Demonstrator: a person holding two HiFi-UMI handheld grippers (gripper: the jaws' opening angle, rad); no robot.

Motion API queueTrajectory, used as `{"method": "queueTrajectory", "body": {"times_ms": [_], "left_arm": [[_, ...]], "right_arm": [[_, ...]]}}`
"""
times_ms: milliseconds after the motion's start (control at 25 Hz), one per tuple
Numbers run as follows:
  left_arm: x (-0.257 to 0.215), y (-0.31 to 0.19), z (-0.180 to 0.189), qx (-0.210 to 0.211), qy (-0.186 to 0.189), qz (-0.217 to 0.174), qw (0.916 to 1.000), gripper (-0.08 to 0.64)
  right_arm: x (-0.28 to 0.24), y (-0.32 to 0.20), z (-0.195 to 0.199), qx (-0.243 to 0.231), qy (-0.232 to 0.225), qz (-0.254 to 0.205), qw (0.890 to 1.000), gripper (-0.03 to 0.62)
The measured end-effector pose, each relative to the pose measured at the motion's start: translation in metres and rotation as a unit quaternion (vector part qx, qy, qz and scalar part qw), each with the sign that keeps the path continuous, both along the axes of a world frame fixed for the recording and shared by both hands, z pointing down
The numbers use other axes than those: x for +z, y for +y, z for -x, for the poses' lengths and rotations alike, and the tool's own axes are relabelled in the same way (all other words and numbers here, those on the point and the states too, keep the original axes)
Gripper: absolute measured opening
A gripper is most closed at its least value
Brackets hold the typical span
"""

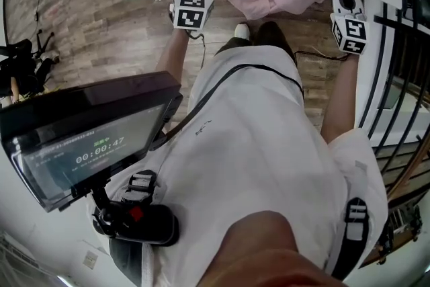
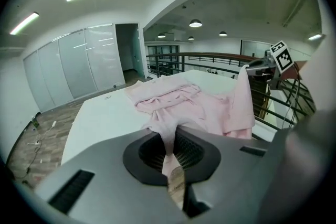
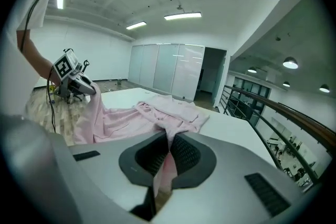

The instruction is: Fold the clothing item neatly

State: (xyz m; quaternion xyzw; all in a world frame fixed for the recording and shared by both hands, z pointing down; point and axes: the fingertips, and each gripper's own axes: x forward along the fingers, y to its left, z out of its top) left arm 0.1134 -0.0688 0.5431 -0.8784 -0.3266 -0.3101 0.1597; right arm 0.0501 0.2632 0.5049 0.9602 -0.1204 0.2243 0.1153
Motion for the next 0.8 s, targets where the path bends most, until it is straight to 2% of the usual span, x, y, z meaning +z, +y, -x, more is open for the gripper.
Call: {"method": "queueTrajectory", "body": {"times_ms": [240, 360, 520, 800], "left_arm": [[0.008, 0.013, -0.019, 0.002, -0.032, -0.008, 0.9995, 0.011], [0.014, 0.023, -0.038, -0.008, -0.043, -0.017, 0.9989, 0.011], [0.013, 0.037, -0.093, -0.052, -0.066, -0.029, 0.9960, 0.011], [0.018, -0.031, -0.135, -0.130, -0.059, -0.070, 0.9873, 0.011]], "right_arm": [[-0.007, -0.006, -0.032, -0.010, 0.009, 0.020, 1.000, 0.009], [-0.006, 0.008, -0.054, -0.012, 0.005, 0.031, 0.999, 0.009], [-0.002, 0.066, -0.101, 0.002, -0.021, 0.038, 0.999, 0.009], [0.032, 0.103, -0.124, 0.040, -0.058, 0.073, 0.995, 0.009]]}}
